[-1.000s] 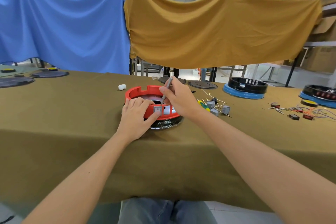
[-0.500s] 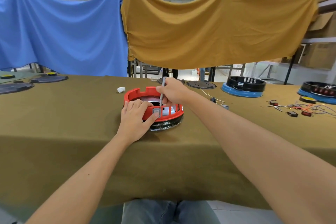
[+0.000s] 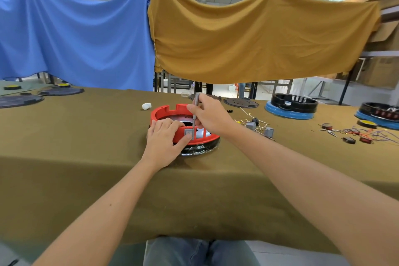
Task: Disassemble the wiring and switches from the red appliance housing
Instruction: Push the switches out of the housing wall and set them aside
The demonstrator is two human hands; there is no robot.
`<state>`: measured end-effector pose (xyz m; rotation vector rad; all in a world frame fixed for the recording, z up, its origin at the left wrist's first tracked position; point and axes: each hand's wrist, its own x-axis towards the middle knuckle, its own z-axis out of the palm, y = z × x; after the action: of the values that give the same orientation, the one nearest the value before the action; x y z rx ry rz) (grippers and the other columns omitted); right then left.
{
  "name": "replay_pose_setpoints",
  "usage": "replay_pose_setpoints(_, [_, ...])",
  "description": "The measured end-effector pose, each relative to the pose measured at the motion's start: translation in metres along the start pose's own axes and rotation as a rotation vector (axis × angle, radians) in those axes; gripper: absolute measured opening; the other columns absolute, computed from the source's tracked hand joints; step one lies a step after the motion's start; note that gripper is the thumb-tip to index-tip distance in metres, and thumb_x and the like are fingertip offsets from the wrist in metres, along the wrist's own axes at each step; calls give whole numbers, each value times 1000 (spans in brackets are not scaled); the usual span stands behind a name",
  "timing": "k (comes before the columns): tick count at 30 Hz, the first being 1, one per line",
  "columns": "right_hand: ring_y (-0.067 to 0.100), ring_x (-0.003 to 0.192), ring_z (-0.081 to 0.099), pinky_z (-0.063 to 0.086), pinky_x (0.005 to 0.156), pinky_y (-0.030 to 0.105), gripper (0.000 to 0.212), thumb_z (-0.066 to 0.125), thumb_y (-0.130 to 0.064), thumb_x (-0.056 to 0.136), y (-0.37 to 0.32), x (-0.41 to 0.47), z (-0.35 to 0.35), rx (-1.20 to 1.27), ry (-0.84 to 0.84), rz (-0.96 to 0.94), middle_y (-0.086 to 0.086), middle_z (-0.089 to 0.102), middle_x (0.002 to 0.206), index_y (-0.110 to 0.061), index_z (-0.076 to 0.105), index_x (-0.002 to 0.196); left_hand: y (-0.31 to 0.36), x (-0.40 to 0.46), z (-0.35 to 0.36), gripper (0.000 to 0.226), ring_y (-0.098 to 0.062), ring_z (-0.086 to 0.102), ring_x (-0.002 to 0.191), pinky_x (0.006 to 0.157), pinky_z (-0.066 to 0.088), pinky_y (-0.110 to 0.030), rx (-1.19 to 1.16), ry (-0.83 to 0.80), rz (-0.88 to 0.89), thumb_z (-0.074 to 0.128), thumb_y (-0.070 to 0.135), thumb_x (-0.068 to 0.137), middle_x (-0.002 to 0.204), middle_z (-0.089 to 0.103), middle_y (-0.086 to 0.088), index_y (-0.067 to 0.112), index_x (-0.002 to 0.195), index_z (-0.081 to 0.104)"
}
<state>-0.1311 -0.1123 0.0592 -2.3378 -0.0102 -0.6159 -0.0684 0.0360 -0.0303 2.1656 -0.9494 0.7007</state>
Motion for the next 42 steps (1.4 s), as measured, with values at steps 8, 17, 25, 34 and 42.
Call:
replay_pose_setpoints(8, [9,49,61,52,52,24,19,52,-22,104,-5,11,-8,-18,-111,71,3,64,63,-13,49,88,-1,0,2,35,-17,41,116,112,25,-54,9,9,7,54,49,95,101,48,10,21,116,60])
replay_pose_setpoints(17, [18,53,63,54,60,32,28,50,-25,105,-14,23,-10,-108,-203,204,9,66,63,-7,52,83,-1,0,1,41,-18,42,116,113,24,-54,1,1,4,50,52,92,101,48,10,21,115,61])
replay_pose_setpoints(25, [36,87,68,55,84,55,26,50,-32,104,-11,-7,6,-92,36,96,17,69,92,-7,54,95,-2,1,2,32,-18,41,117,113,24,-53,8,23,6,57,45,95,104,51,8,21,117,61])
replay_pose_setpoints(34, [38,90,69,55,85,56,23,50,-30,104,-15,-7,2,-33,5,144,20,71,94,-10,53,94,0,0,0,33,-20,42,117,112,25,-54,22,10,-6,58,45,95,105,51,6,20,116,60])
replay_pose_setpoints(42, [21,65,67,57,88,50,23,48,-30,105,-18,8,-4,-121,-121,192,12,71,77,-9,51,96,2,0,-1,45,-21,43,118,112,26,-55,17,-2,-8,51,54,91,102,47,10,19,116,61])
